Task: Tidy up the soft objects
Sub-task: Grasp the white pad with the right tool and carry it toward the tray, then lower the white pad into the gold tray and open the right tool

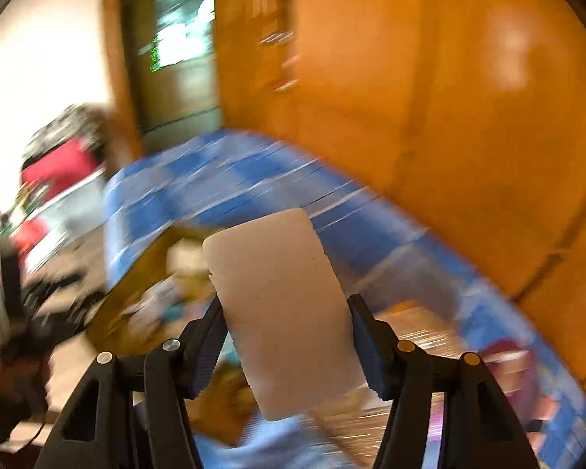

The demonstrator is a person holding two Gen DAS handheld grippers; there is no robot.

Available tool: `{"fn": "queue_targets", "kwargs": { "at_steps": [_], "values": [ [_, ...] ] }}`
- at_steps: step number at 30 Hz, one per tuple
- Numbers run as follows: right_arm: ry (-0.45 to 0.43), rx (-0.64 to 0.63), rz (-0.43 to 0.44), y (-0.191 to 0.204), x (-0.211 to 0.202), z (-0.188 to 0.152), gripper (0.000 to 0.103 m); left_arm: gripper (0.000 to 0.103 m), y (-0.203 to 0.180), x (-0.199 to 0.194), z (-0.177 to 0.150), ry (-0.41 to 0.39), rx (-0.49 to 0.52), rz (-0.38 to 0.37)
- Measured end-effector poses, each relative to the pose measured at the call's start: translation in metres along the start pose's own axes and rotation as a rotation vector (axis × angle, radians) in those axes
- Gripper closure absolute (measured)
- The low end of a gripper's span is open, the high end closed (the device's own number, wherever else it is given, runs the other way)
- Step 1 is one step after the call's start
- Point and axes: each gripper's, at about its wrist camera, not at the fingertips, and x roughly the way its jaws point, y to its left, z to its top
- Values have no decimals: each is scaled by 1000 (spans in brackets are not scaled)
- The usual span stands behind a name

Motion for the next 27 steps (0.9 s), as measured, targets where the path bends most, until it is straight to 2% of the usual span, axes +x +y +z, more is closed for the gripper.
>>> {"fn": "queue_targets", "kwargs": {
  "at_steps": [3, 6, 8, 12, 15, 21, 25, 27],
  "values": [
    [117, -7, 107, 37, 48, -20, 41, 42, 14, 3, 1, 5, -52, 4],
    [229, 4, 141, 67, 96, -35, 41, 41, 16, 3, 0, 3, -57, -1],
    [259, -6, 153, 80, 117, -37, 41, 42, 15, 3, -1, 7, -57, -7],
    [260, 17, 89, 93, 150, -40, 35, 39, 15, 5, 0, 8, -67, -8],
    [253, 28, 61, 96, 156, -43, 34, 37, 15, 5, -1, 10, -73, -1],
    [235, 82, 145, 93, 145, -44, 27, 35, 14, 5, -1, 9, -77, -5],
    [185, 96, 157, 88, 122, -41, 27, 33, 12, 1, -1, -5, -72, -1],
    [170, 115, 197, 85, 112, -41, 27, 33, 10, 0, -1, -13, -63, 0]
  ]
}}
